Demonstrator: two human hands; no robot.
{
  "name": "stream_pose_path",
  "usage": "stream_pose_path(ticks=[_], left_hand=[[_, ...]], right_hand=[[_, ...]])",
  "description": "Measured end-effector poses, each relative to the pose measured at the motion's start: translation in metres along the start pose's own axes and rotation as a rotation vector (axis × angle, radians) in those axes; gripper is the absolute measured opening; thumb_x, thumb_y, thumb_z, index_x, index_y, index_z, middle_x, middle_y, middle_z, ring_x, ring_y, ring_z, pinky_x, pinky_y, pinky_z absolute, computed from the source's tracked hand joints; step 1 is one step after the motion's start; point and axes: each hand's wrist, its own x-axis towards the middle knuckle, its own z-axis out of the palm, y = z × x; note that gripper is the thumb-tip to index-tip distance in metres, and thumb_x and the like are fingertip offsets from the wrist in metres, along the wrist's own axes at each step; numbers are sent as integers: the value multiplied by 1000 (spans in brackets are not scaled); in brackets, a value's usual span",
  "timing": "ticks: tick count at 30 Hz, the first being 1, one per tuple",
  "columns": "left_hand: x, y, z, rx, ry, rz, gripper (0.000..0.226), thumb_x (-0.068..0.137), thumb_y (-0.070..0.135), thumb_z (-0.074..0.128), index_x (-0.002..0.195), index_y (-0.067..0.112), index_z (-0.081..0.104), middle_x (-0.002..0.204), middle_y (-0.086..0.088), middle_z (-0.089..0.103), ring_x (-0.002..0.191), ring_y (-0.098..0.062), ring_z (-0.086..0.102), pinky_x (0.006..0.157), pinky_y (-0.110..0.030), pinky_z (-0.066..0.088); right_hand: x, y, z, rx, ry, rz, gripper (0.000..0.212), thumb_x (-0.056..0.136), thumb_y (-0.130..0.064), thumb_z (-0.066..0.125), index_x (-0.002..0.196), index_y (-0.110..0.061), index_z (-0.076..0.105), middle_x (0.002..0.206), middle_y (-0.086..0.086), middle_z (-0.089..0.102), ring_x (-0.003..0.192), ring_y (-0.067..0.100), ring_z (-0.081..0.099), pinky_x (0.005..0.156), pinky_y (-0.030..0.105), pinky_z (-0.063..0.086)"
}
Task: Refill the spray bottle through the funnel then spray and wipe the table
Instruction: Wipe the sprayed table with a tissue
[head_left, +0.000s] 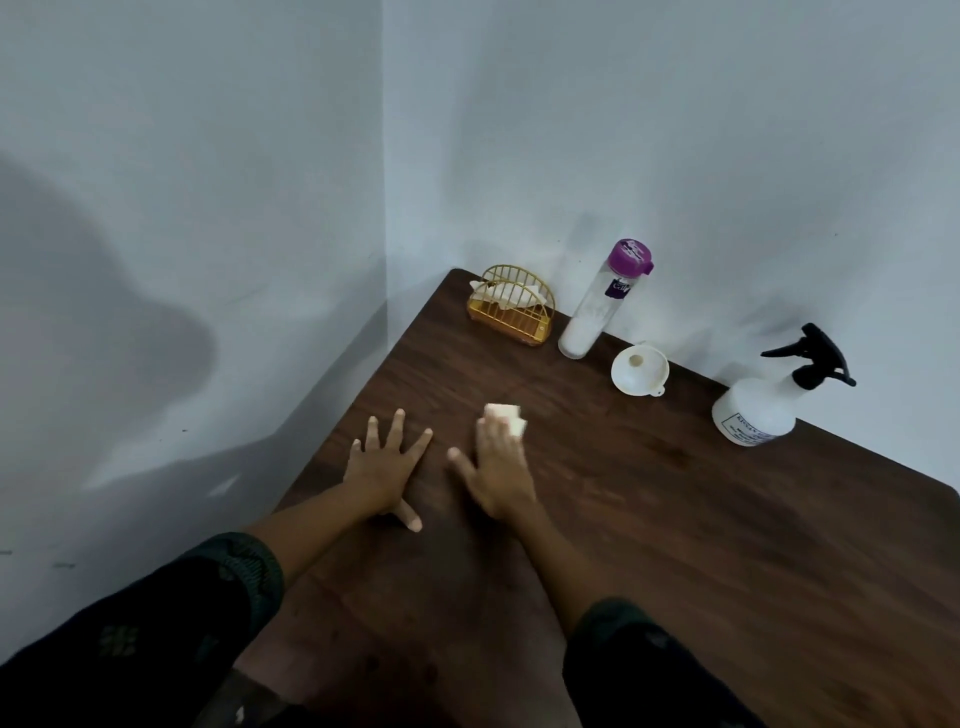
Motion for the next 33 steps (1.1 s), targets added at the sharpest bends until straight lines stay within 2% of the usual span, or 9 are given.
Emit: stream_pose_path(ticks=[3, 5, 10, 14, 19, 23, 26, 28, 33], left_hand=[[-1, -2, 0, -11, 7, 12, 127, 63, 55, 76, 146, 31, -16, 151, -13, -32, 140, -45, -18, 114, -57, 8], [-1, -3, -2, -18, 11, 3, 127, 63, 54, 77, 147, 31, -16, 151, -14, -32, 139, -47, -18, 114, -57, 8], [-4, 11, -5, -41, -32, -44, 122, 69, 44, 78, 148, 22, -12, 152, -19, -26, 141, -47, -13, 114, -57, 13], [-6, 54, -5, -75, 57, 22, 86, 85, 31, 64, 150, 22, 9, 157, -14, -12, 143, -39, -13, 116, -56, 6], [-10, 123, 1, -206, 228, 298, 52, 93, 25, 50, 142, 26, 33, 158, -7, 9, 146, -28, -10, 116, -52, 0], [-20, 174, 11, -213, 194, 442, 48, 92, 26, 52, 139, 23, 40, 157, -6, 16, 147, -24, -6, 117, -46, -2], [-28, 206, 23, -214, 174, 480, 47, 92, 26, 52, 138, 23, 42, 157, -5, 19, 147, -24, -5, 117, -46, -2], [-34, 229, 31, -214, 154, 498, 45, 93, 26, 52, 137, 23, 43, 156, -5, 21, 147, -24, -4, 117, -46, -2], [-53, 291, 48, -219, 111, 569, 43, 93, 26, 53, 135, 23, 46, 156, -3, 22, 147, -22, -4, 117, -45, -5]], right_hand=[[-35, -6, 15, -51, -37, -235, 89, 82, -72, 10, 150, -13, 7, 159, 1, -4, 144, 12, -12, 118, 33, -5], [-58, 24, 19, -51, 6, -216, 95, 76, -75, 4, 150, -15, 8, 157, -3, -4, 143, 8, -13, 115, 27, -8], [-119, 147, 4, -3, 286, 338, 77, 90, -57, 36, 146, -5, 25, 156, 10, 18, 146, 23, 12, 120, 36, 8], [-157, 141, 14, 108, 357, 709, 77, 93, -52, 38, 147, -1, 16, 158, 14, 10, 147, 27, 5, 120, 40, 5], [-186, 55, 64, -8, 211, 94, 77, 91, -65, 20, 141, -9, 37, 151, 3, 28, 141, 21, 24, 115, 31, 13], [-250, 113, 65, -149, 201, -147, 65, 93, -56, 34, 142, -13, 36, 153, 2, 26, 142, 18, 27, 114, 30, 19], [-311, 203, 55, -97, 260, 151, 69, 88, -57, 43, 141, -11, 39, 150, 2, 29, 145, 10, 11, 114, 26, 14], [-350, 266, 42, -24, 341, 435, 78, 86, -63, 36, 139, -6, 42, 148, 8, 33, 143, 14, 16, 114, 26, 13], [-412, 342, 22, 111, 470, 905, 79, 85, -53, 32, 140, 5, 33, 150, 22, 31, 140, 36, 26, 113, 49, 25]])
